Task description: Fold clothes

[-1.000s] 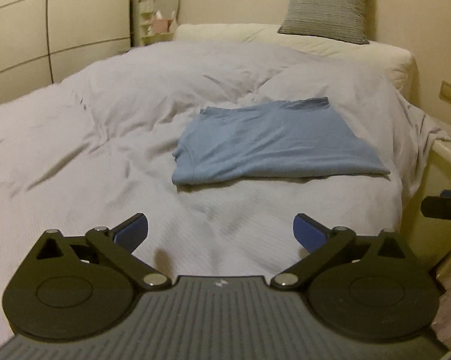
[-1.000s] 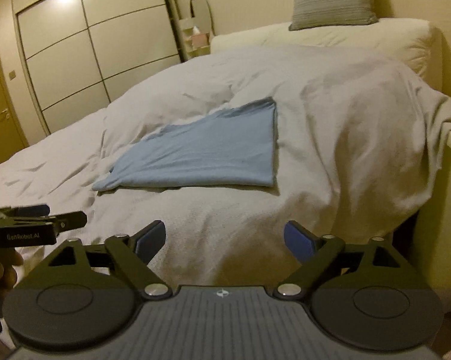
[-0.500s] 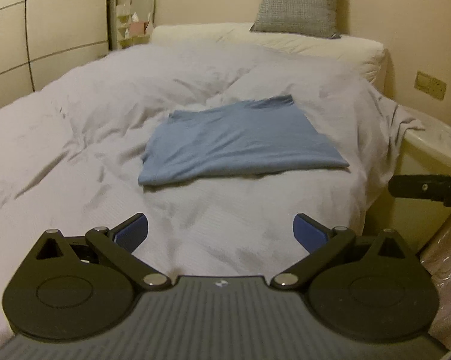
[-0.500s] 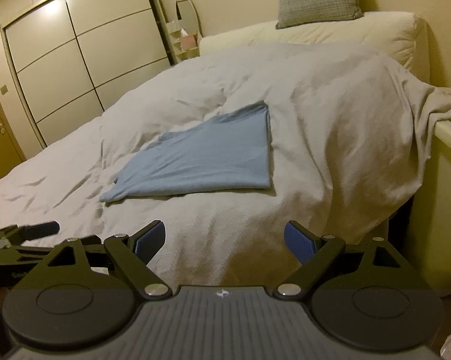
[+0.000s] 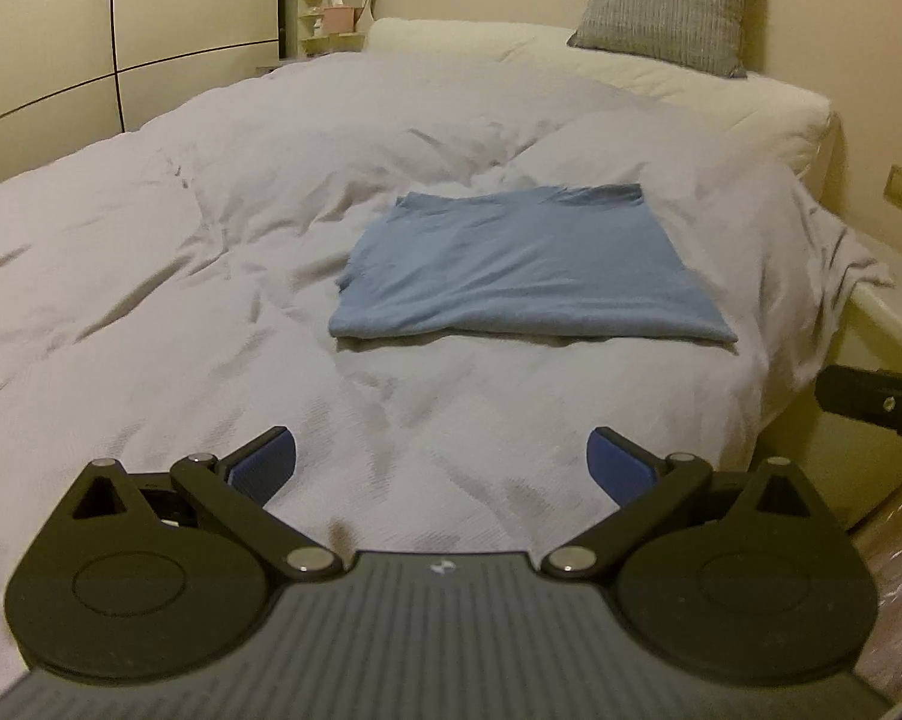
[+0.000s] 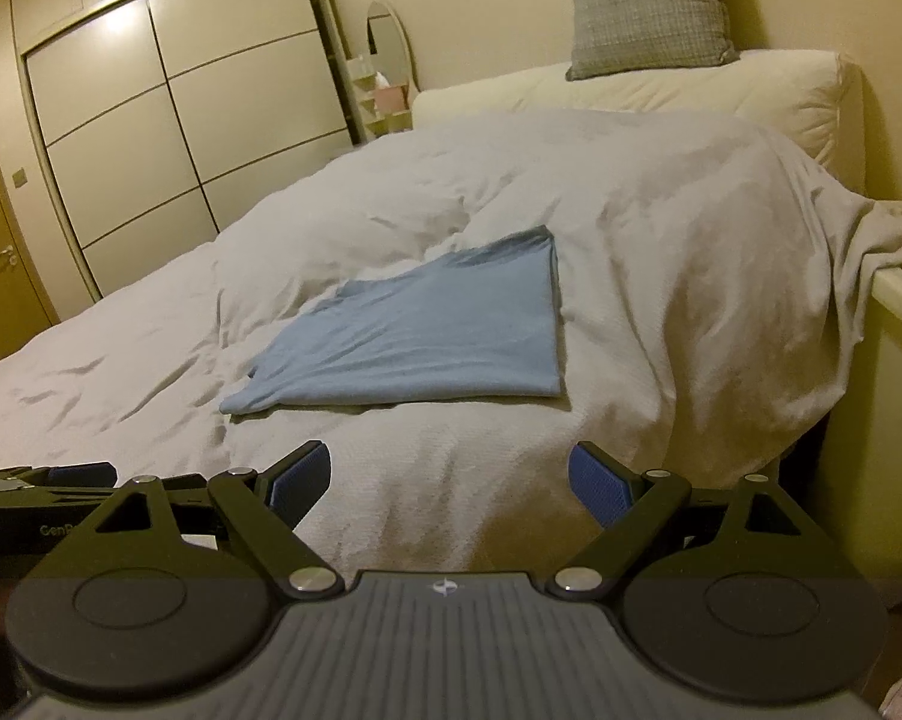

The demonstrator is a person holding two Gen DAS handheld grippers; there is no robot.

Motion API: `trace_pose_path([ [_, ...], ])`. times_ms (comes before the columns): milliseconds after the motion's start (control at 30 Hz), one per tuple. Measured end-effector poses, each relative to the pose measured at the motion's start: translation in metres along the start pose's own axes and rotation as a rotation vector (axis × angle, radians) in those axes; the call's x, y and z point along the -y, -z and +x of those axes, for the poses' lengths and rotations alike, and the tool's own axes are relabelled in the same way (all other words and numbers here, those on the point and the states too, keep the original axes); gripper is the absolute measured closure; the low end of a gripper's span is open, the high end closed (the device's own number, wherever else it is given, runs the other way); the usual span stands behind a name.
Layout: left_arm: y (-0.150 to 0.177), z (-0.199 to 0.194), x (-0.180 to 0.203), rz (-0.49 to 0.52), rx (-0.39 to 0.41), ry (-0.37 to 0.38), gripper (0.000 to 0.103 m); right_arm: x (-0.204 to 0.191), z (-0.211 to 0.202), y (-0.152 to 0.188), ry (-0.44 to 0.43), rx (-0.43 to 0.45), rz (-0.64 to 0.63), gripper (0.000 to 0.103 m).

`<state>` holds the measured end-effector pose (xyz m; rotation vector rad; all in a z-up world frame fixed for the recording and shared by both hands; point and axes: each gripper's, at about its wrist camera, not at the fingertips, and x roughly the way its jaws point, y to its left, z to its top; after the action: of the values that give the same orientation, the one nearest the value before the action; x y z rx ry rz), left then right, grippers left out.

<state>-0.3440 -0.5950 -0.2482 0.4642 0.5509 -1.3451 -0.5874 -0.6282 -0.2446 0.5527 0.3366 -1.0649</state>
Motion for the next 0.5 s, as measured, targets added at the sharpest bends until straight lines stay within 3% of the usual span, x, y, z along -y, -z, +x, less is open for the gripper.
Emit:
trace_pose_path([
  [233,-0.008,-0.009,0.003,0.004,-0.007,0.022,0.001,-0.002,-0.001,-0.005,0.003,-0.008,0.005,0.014],
  [500,-0.016,-0.018,0.009,-0.004,0.006,-0.017,0.001,-0.006,-0.007,-0.013,0.035,-0.016,-0.01,0.014],
])
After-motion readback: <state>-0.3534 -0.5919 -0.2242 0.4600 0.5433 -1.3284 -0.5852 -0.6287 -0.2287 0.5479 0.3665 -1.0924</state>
